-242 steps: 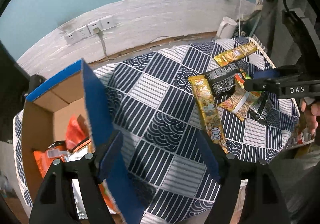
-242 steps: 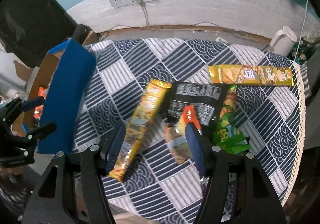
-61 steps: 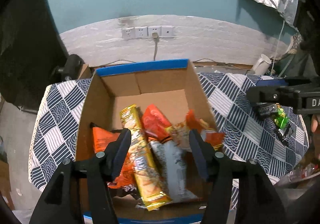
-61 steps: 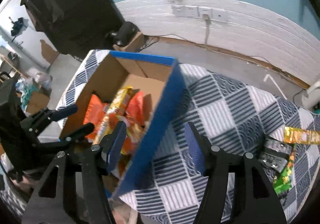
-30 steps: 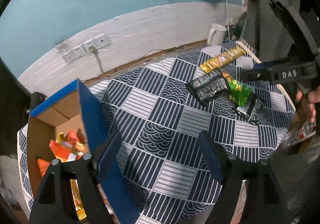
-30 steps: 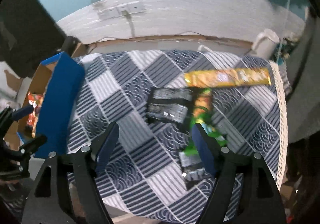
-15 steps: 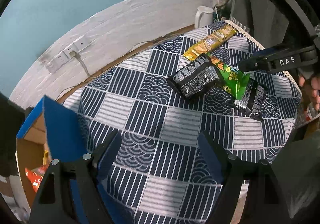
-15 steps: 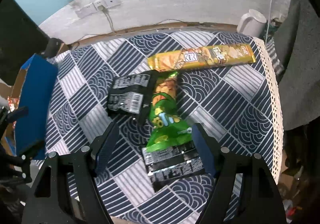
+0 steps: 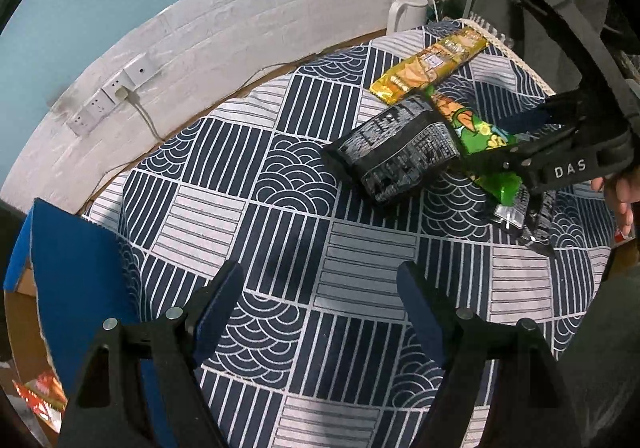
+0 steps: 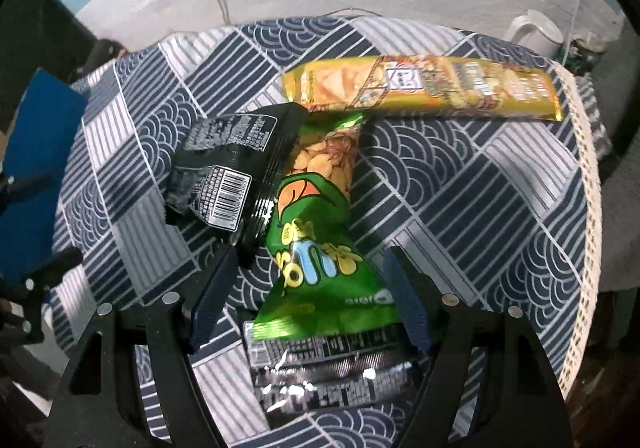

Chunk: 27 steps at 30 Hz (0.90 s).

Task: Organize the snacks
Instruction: 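Grasp the green peanut bag with the right gripper while the left grasps the black bag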

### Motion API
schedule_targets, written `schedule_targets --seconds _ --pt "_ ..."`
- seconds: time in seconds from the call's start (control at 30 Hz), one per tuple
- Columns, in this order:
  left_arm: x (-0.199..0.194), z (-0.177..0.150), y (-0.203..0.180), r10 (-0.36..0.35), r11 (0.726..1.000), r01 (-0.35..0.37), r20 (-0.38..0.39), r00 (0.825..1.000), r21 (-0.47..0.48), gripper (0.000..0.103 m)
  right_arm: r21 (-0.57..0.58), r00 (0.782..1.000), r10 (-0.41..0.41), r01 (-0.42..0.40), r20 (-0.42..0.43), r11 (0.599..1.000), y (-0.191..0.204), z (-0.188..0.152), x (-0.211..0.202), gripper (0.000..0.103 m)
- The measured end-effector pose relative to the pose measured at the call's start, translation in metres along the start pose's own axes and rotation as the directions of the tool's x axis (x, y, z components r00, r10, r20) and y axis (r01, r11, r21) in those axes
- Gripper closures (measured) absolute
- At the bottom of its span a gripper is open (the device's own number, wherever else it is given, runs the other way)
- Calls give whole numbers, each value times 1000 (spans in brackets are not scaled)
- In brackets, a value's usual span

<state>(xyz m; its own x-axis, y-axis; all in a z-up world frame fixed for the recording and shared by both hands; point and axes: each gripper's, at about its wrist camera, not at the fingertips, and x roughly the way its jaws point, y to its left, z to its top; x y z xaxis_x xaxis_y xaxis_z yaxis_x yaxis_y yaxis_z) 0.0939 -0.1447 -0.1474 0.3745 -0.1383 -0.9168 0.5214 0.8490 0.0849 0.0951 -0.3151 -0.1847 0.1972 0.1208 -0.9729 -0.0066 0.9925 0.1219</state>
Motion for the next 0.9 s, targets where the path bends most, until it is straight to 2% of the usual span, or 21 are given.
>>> schedule_targets --seconds 0.33,0.37,0.4,0.43,0.47,0.6,0.67,0.9 --pt "17 13 2 -11 1000 10 -25 1000 -6 23 -17 999 -37 37 -26 999 3 13 23 28" --pt "19 14 3 -15 1000 15 -25 1000 -2 23 -19 999 -40 40 -31 999 4 13 25 30" --pt "20 16 2 -18 1000 18 -26 999 3 23 -21 999 -37 36 -36 999 4 13 27 40" --pt "21 19 1 -17 1000 17 -27 1000 12 23 -19 999 -25 24 -41 1000 5 13 29 45" --pt "23 21 2 -15 1000 16 -26 1000 19 23 -16 999 -14 14 -39 1000 5 13 28 47" --pt "25 35 -1 -28 997 28 -5 1000 68 21 3 1000 -6 6 -31 1000 1 12 21 66" --pt "29 43 -5 -52 993 52 0 999 102 15 32 1000 13 -13 -17 999 -5 9 13 66" --pt "49 62 -33 -81 956 84 -22 996 282 15 100 998 51 -54 30 993 -28 1 -16 66"
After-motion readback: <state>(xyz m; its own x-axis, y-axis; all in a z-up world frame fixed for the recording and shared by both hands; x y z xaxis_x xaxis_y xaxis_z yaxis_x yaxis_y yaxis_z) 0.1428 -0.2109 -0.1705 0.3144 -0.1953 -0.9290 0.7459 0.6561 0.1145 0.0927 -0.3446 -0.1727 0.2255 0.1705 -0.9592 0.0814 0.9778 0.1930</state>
